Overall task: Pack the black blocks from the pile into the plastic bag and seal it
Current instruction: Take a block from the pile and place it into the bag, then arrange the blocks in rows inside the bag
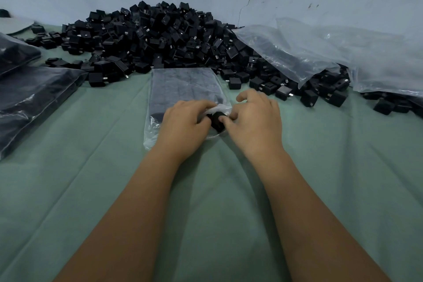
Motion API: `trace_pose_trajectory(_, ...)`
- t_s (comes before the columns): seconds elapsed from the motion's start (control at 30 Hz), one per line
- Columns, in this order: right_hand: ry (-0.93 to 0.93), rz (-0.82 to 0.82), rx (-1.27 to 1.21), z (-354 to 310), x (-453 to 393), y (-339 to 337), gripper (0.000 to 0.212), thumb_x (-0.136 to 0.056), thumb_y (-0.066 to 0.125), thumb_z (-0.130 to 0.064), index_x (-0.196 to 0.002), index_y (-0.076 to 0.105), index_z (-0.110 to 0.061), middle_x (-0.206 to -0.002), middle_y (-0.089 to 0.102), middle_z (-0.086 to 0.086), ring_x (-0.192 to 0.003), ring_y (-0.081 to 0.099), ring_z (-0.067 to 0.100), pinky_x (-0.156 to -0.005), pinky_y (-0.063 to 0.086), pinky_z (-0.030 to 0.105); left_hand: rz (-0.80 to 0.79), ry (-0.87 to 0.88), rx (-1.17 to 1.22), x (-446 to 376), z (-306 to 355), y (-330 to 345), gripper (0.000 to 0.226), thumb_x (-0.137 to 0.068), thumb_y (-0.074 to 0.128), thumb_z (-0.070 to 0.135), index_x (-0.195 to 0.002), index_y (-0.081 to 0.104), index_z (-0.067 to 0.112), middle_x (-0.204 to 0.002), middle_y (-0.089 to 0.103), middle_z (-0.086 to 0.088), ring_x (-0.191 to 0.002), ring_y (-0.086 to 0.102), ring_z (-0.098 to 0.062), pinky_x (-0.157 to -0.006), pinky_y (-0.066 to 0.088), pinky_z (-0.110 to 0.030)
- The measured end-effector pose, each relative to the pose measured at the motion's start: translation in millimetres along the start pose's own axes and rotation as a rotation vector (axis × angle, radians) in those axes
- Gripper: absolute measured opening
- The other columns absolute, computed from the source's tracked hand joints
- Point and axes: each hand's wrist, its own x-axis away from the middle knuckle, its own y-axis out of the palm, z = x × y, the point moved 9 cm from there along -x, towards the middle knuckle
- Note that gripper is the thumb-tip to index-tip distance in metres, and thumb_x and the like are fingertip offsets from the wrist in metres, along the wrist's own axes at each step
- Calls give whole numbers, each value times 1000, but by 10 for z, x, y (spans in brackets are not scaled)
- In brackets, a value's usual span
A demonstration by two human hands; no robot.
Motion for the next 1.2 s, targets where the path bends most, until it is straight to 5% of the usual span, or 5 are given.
trace_pose_trajectory(0.13, -21, 75, -268, -17, 31, -124, 23, -70, 68, -20, -81, 48, -18, -92, 48, -1, -83, 48, 21, -78, 35, 32, -2, 23, -86, 22, 12, 7, 40, -81, 63, 12, -118, 66, 26, -110, 67, 5, -105, 53, -22, -95, 40, -43)
trace_pose_trajectory(0.27, -13, -110, -298, -40, 55, 112, 45, -71, 71, -43, -110, 56, -25, -105, 47, -6, -101, 46, 16, -85, 41, 31, 15, 39, -103, 11, 14, 21, 34, -82, 68, 20, -115, 67, 25, -109, 66, 5, -102, 53, -21, -91, 39, -39)
trace_pose_trajectory(0.37, 76, -137, -296, 80, 34, 194, 39, -77, 71, -42, -111, 59, -29, -100, 44, -11, -100, 48, 14, -76, 42, 29, 15, 51, -112, 8, 12, 21, 31, -84, 70, 19, -115, 69, 24, -110, 66, 5, -103, 53, -21, -93, 39, -40)
trace_pose_trajectory(0.83, 44, -241, -407, 97, -15, 136, 8, -77, 80, -20, -80, 72, -22, -90, 60, -6, -85, 60, 17, -76, 51, 35, 98, 31, -58, 28, 42, -55, 31, -93, 56, 15, -118, 70, 27, -99, 72, 1, -99, 56, -25, -88, 44, -42)
trace_pose_trajectory(1.2, 53, -123, -537, 130, -11, 79, 21, -75, 75, -6, -67, 59, -18, -68, 55, -10, -63, 52, 7, -59, 46, 28, 76, 38, -103, 30, 54, -47, 30, -92, 56, 16, -117, 69, 25, -98, 70, 4, -99, 56, -25, -89, 43, -43)
